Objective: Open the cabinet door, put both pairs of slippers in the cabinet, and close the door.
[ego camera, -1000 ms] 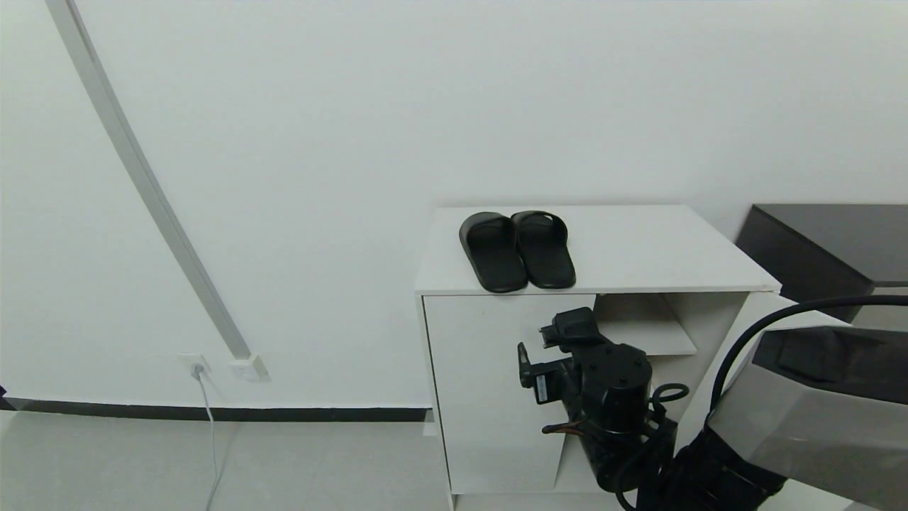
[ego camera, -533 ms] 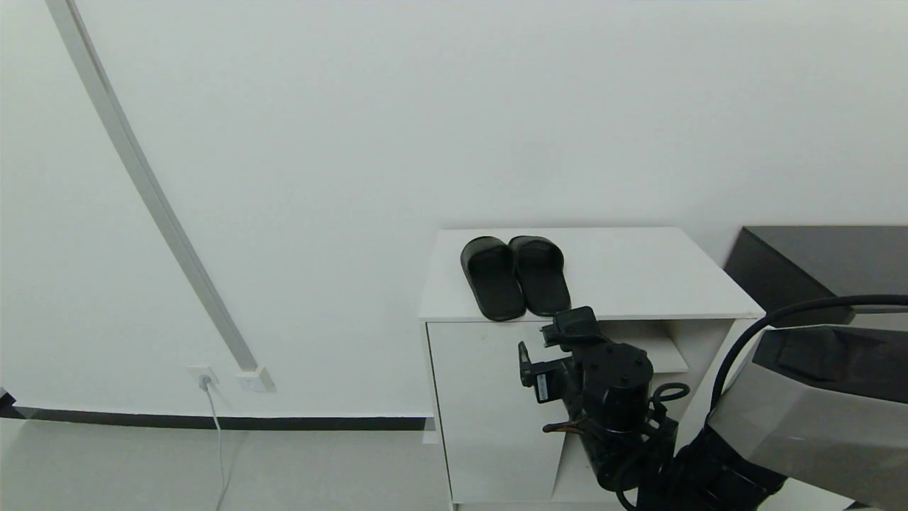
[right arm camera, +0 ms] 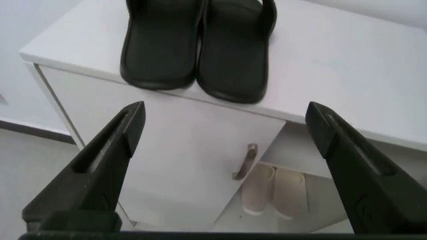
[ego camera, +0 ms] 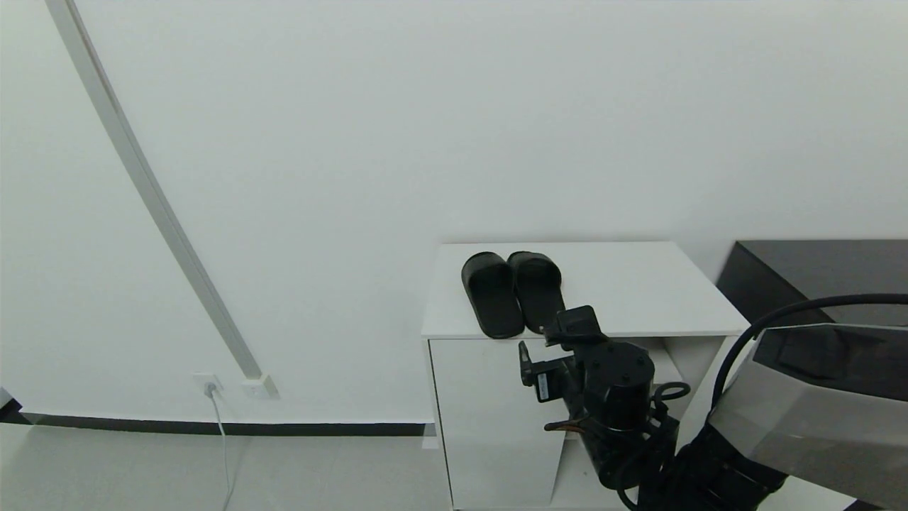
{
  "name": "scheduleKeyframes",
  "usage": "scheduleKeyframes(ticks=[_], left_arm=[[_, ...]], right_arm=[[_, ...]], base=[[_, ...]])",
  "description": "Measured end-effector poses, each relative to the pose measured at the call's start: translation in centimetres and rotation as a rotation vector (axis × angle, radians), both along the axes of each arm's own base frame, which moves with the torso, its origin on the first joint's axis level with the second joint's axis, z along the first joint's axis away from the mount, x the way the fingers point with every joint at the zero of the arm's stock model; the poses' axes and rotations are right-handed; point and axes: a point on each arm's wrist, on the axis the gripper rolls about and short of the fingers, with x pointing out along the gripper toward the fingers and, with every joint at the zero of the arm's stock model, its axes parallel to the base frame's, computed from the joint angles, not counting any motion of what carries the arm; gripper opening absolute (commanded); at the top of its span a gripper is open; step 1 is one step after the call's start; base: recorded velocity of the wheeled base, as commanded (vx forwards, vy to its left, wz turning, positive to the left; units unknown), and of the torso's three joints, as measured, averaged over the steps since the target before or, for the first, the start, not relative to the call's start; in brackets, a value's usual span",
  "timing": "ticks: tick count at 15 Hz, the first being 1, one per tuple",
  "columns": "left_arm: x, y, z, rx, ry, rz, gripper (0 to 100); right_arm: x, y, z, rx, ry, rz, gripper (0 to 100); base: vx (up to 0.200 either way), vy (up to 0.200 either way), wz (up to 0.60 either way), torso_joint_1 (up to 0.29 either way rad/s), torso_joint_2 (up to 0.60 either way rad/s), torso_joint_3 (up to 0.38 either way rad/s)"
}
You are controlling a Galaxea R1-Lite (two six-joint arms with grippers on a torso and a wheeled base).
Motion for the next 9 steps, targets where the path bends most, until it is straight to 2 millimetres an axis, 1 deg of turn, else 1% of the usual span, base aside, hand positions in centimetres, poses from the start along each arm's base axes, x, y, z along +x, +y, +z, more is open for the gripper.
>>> scheduleKeyframes(ticks=[3, 5, 8, 9], left_arm=[[0.0, 0.0, 0.0, 0.000, 0.000, 0.001, 0], [0.0, 0.0, 0.0, 0.000, 0.000, 0.001, 0], [0.0, 0.0, 0.0, 0.000, 0.000, 0.001, 0], [0.0, 0.0, 0.0, 0.001, 0.000, 0.001, 0]], right_arm=[[0.4, -0.2, 0.1, 0.000, -0.004, 0.034, 100], [0.9, 0.3, 0.5, 0.002, -0.004, 0.063, 100], [2.2, 1.1, 1.2, -0.026, 0.043, 0.055, 100], [2.9, 1.6, 1.8, -0.027, 0.069, 0.050, 100]], base=[[0.000, 0.000, 0.00, 0.014, -0.02, -0.012], [0.000, 0.000, 0.00, 0.000, 0.00, 0.000], [0.000, 0.000, 0.00, 0.000, 0.00, 0.000], [0.000, 0.000, 0.00, 0.000, 0.00, 0.000]])
